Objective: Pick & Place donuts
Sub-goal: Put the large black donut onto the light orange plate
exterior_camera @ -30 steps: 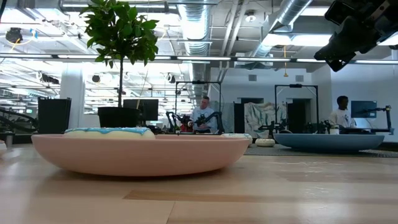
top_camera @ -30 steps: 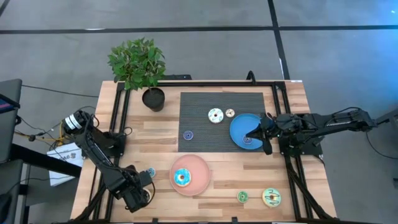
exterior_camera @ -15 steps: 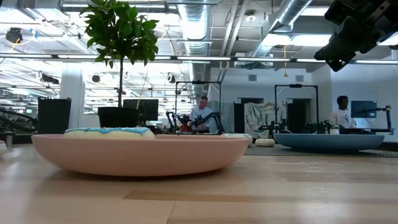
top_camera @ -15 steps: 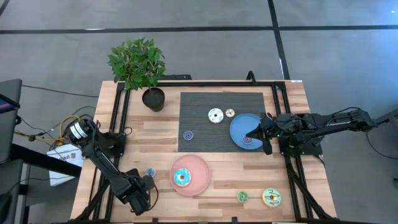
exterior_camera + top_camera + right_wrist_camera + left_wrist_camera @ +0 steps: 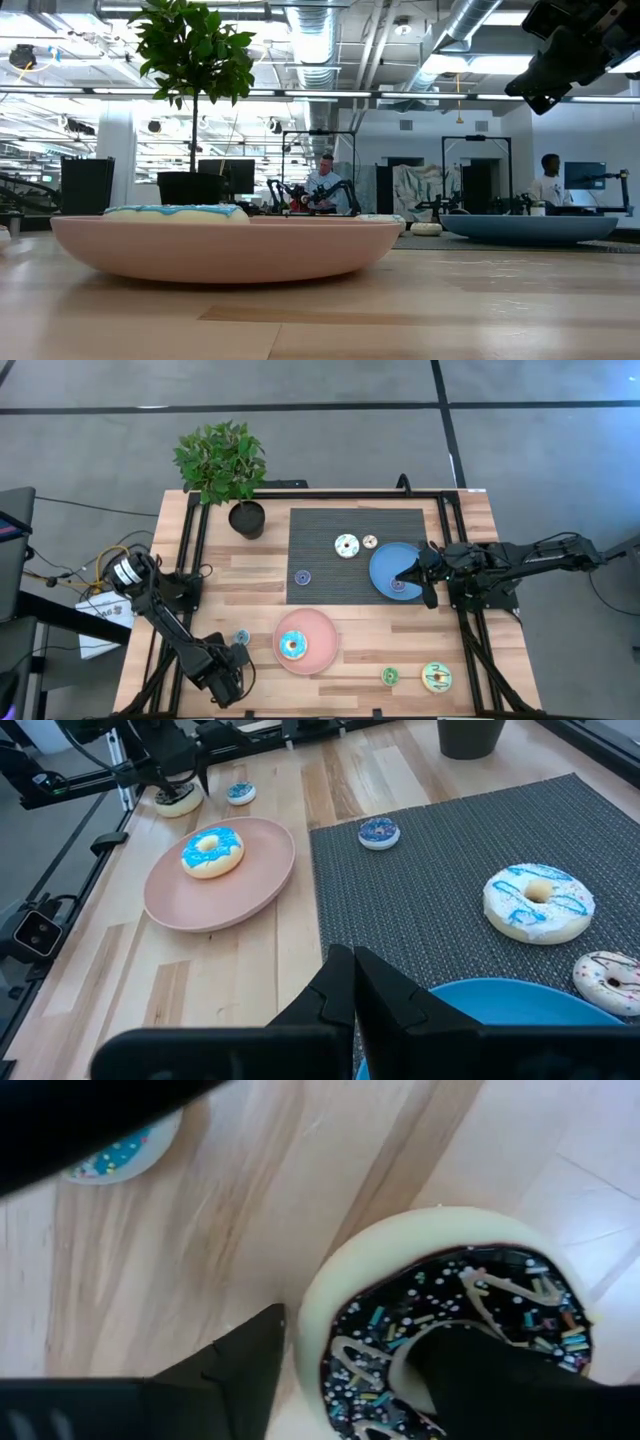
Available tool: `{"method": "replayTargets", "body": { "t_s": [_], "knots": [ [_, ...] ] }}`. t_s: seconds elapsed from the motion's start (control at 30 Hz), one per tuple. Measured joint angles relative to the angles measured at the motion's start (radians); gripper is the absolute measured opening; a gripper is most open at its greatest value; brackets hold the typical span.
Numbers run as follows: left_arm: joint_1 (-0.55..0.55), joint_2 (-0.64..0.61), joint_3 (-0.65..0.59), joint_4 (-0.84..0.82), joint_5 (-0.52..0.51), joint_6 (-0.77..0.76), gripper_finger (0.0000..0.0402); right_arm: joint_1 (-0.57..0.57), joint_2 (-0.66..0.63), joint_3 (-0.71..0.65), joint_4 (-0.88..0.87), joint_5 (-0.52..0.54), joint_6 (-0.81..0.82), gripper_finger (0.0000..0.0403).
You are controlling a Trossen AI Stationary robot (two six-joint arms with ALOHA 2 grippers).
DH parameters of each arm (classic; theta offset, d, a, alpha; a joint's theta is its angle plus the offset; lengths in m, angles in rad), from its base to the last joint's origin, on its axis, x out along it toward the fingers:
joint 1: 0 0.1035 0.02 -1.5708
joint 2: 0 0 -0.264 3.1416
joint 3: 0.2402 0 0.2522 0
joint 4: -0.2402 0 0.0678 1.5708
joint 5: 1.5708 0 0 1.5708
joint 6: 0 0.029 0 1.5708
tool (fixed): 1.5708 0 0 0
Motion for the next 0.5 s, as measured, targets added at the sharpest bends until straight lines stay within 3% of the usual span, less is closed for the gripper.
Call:
{"method": "replayTargets", "body": {
  "t_s": [0.23, 0.5],
  "knots": [
    [0.006, 0.003, 0.024, -0.006, 0.002, -0.019, 0.0145, 0.0, 0.0, 0.0, 0.0, 0.0, 0.0, 0.0],
    [0.048, -0.007, 0.116, -0.14, 0.003, -0.021, 0.0128, 0.0, 0.0, 0.0, 0.0, -0.001, 0.0, 0.0]
  ]
}}
